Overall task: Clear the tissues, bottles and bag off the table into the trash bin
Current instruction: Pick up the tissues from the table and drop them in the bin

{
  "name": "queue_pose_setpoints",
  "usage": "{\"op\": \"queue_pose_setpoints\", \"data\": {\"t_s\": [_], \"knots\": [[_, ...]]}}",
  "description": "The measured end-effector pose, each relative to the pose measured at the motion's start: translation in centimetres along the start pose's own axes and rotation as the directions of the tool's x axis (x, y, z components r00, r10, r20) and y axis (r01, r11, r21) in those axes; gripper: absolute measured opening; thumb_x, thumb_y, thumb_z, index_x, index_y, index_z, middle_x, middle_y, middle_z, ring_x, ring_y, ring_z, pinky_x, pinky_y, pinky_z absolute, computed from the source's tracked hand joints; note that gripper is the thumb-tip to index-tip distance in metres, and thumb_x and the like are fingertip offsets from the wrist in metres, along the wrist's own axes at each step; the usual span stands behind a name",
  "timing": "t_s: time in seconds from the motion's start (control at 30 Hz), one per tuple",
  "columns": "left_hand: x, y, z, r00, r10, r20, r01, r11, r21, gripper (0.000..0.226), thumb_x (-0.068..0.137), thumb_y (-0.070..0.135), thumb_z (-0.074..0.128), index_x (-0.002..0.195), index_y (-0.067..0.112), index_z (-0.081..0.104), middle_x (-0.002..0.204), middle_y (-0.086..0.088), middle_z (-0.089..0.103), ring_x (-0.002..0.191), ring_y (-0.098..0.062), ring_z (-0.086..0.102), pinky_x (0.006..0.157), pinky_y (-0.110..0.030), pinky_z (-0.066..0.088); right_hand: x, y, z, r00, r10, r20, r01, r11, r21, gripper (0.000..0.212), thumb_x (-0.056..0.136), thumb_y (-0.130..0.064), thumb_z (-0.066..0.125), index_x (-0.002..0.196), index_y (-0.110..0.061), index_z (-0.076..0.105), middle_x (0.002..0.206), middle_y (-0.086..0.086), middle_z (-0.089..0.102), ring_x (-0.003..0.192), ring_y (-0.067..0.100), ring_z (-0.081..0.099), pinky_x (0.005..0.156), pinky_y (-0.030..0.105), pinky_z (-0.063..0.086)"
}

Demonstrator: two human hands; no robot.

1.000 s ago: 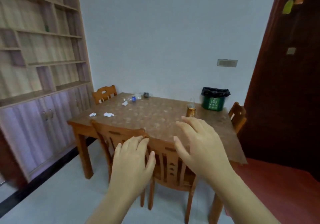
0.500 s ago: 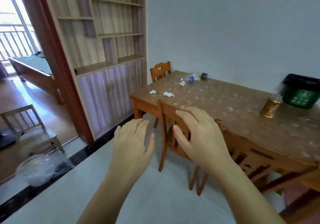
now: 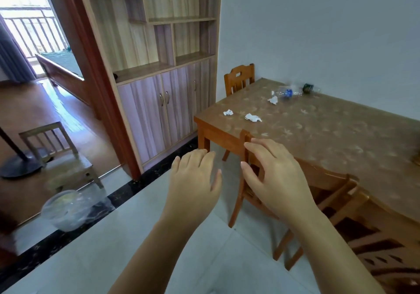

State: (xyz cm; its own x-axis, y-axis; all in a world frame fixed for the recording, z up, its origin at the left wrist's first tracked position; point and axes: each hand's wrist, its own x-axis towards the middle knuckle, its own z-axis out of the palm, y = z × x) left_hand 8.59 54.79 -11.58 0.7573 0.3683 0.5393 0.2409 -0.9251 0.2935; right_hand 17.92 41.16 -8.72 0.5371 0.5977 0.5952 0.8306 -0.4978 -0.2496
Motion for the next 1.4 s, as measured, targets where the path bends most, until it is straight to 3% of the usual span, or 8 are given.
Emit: {"op": "queue_pose_setpoints", "data": {"t_s": [0.27, 0.5, 0.83, 1.13, 1.4], "knots": [[11.6, -2.9, 6.9, 0.993, 0.077, 0.087, -0.085, 0.991, 0.103, 0.041, 0.080, 0.033, 0.040, 0.100, 0.009, 0.065, 0.099, -0.008, 0.069, 0.093, -0.025, 0.064, 0.085, -0.044, 0.048, 9.5, 7.7, 6.7, 0.998, 0.063, 0.014, -0.064, 0.997, 0.045, 0.042, 0.082, -0.034, 0.042, 0.108, -0.008, 0.063, 0.106, 0.008, 0.064, 0.094, 0.024, 0.057, 0.076, 0.030, 0.043], [17.9, -5.5, 13.6, 0.981, 0.069, 0.181, -0.072, 0.997, 0.011, 0.036, 0.079, 0.031, 0.040, 0.097, 0.008, 0.062, 0.088, -0.007, 0.067, 0.086, -0.026, 0.064, 0.076, -0.044, 0.053, 14.8, 12.9, 11.9, 0.989, 0.125, 0.075, -0.129, 0.990, 0.050, 0.043, 0.081, -0.035, 0.040, 0.105, -0.008, 0.064, 0.105, 0.010, 0.064, 0.095, 0.029, 0.059, 0.078, 0.039, 0.047], [28.3, -11.1, 22.5, 0.976, 0.152, 0.154, -0.133, 0.983, -0.130, 0.044, 0.082, 0.031, 0.041, 0.114, 0.007, 0.060, 0.111, -0.011, 0.064, 0.105, -0.027, 0.059, 0.092, -0.048, 0.043, 22.6, 18.4, 20.3, 0.968, 0.245, 0.047, -0.242, 0.969, -0.058, 0.042, 0.078, -0.033, 0.045, 0.103, -0.004, 0.064, 0.105, 0.013, 0.064, 0.090, 0.034, 0.060, 0.075, 0.044, 0.052], [40.5, -19.3, 29.4, 0.953, 0.233, 0.193, -0.197, 0.962, -0.188, 0.043, 0.079, 0.026, 0.042, 0.110, 0.004, 0.062, 0.111, -0.015, 0.063, 0.103, -0.031, 0.060, 0.087, -0.053, 0.048, 34.8, 20.5, 28.4, 0.947, 0.322, 0.024, -0.316, 0.941, -0.124, 0.037, 0.075, -0.027, 0.048, 0.100, -0.005, 0.065, 0.101, 0.010, 0.065, 0.080, 0.032, 0.059, 0.068, 0.038, 0.049], [46.4, -19.8, 37.7, 0.875, 0.360, 0.323, -0.275, 0.920, -0.280, 0.042, 0.080, 0.025, 0.040, 0.112, 0.007, 0.060, 0.117, -0.014, 0.061, 0.107, -0.030, 0.058, 0.088, -0.050, 0.048, 36.5, 26.7, 31.9, 0.879, 0.476, 0.030, -0.463, 0.866, -0.192, 0.037, 0.075, -0.027, 0.049, 0.100, -0.006, 0.064, 0.099, 0.012, 0.065, 0.079, 0.036, 0.060, 0.070, 0.043, 0.051]]}}
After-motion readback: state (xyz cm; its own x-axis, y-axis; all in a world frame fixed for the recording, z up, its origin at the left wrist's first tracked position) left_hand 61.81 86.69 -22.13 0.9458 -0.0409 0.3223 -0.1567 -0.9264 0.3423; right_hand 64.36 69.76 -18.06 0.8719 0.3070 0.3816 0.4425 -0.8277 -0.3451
